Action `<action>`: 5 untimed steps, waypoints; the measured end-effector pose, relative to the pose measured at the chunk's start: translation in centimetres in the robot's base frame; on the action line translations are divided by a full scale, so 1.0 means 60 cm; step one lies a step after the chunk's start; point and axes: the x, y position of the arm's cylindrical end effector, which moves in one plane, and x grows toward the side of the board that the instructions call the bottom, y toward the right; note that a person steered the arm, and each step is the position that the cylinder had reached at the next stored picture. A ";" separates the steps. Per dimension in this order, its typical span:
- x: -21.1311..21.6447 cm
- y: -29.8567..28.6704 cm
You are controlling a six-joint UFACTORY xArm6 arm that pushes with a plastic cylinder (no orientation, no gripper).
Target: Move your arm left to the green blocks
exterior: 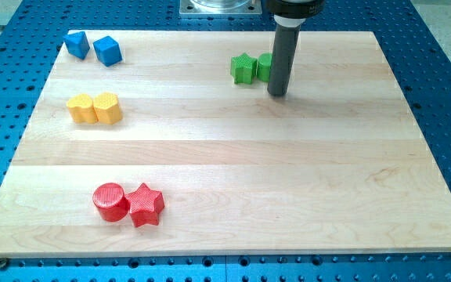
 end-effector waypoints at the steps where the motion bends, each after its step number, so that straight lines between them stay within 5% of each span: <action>1: 0.000 0.003; 3: 0.000 0.003; 5: 0.022 -0.129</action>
